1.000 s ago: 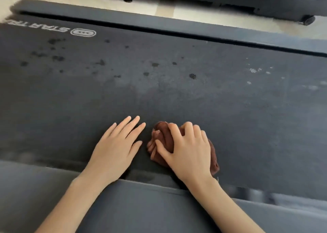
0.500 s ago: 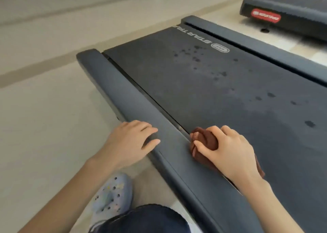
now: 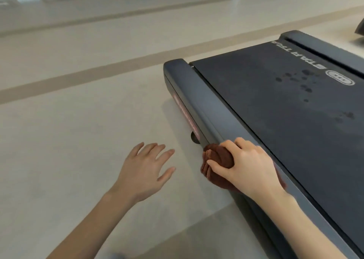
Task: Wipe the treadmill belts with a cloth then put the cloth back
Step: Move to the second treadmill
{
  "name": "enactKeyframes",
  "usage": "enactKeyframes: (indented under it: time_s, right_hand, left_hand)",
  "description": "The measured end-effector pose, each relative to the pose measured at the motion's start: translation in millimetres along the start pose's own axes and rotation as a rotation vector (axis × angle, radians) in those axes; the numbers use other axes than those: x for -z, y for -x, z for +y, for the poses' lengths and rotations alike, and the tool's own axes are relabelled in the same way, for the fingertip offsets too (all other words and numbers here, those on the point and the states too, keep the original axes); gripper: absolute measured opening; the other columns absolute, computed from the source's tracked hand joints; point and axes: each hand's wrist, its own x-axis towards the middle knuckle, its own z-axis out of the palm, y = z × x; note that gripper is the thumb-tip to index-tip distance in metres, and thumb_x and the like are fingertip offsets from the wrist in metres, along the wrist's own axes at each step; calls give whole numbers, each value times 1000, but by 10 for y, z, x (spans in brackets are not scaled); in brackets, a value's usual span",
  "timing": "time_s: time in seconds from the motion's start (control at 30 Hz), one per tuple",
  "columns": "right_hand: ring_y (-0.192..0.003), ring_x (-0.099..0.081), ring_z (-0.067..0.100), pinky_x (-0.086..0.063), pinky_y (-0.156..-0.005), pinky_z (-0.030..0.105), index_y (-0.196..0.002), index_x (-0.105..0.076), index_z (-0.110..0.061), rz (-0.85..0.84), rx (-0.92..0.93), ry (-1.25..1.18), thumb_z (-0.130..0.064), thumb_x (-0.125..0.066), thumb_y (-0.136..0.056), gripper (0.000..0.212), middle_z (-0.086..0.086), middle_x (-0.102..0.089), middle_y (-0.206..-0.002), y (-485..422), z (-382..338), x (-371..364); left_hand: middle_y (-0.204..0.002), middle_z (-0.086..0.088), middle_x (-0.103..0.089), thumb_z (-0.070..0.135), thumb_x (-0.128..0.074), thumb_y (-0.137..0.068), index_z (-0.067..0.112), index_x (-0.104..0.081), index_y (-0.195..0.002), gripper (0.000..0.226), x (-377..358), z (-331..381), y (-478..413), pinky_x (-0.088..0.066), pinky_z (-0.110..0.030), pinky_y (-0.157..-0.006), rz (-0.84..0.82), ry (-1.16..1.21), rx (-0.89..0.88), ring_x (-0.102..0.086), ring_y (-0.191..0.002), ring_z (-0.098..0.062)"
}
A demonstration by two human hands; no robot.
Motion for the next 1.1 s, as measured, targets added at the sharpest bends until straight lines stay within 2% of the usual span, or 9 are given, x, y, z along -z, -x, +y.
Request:
enactKeyframes:
  time_s: [0.13,0.27,0.37,0.6,0.87,1.1]
  right_hand:
    - [-85,-56,14,-45,-79,30,-106,-58,-34,-16,2,15,-73,-35,-76,54,-9,-54,-89,-509,-298,-23]
    - [-67,-57,22,-42,-63,28,-92,-67,-26,65,-4,11,-62,-55,-73,42,-5,-53,-74,-945,-617,210]
    - [-62,-54,20,-41,-59,27,-90,-68,-25,43,-10,-14,-58,-60,-73,38,-5,-52,-70,-1149,-921,592]
    - [-65,-57,23,-40,-62,26,-93,-70,-25,-41,-8,-71,-56,-62,-72,38,-3,-55,-72,-1398,-1690,1821]
    - [-70,-60,24,-47,-64,30,-97,-71,-23,-41,62,-77,-55,-65,-73,40,-1,-60,-78,-1748,-2469,3456]
    - [-58,-56,19,-39,-58,23,-88,-69,-24,17,102,-44,-50,-77,-68,34,-4,-56,-70,-1956,-3116,4797]
  left_hand:
    - [-114,-4,-67,49,-33,-86,22,-66,-117,52,77,-547,-204,-45,-48,-97,-32,16,38,-63,-107,-25]
    - [-118,-4,-66,48,-33,-87,22,-65,-119,51,364,-963,-292,-46,-47,-96,-28,53,66,-62,-108,-27]
    - [-119,-4,-65,47,-34,-88,21,-65,-119,51,763,-1233,-276,-46,-47,-96,1,83,75,-62,-108,-26]
    - [-129,-5,-59,44,-34,-91,20,-62,-123,50,2153,-1665,-80,-43,-49,-99,95,164,96,-57,-116,-26]
    - [-130,-8,-58,44,-31,-91,20,-59,-126,51,3881,-2127,176,-42,-51,-100,75,169,133,-56,-118,-27]
    - [-129,-3,-59,45,-32,-91,21,-59,-126,50,5492,-2637,252,-41,-48,-102,110,191,113,-55,-119,-25]
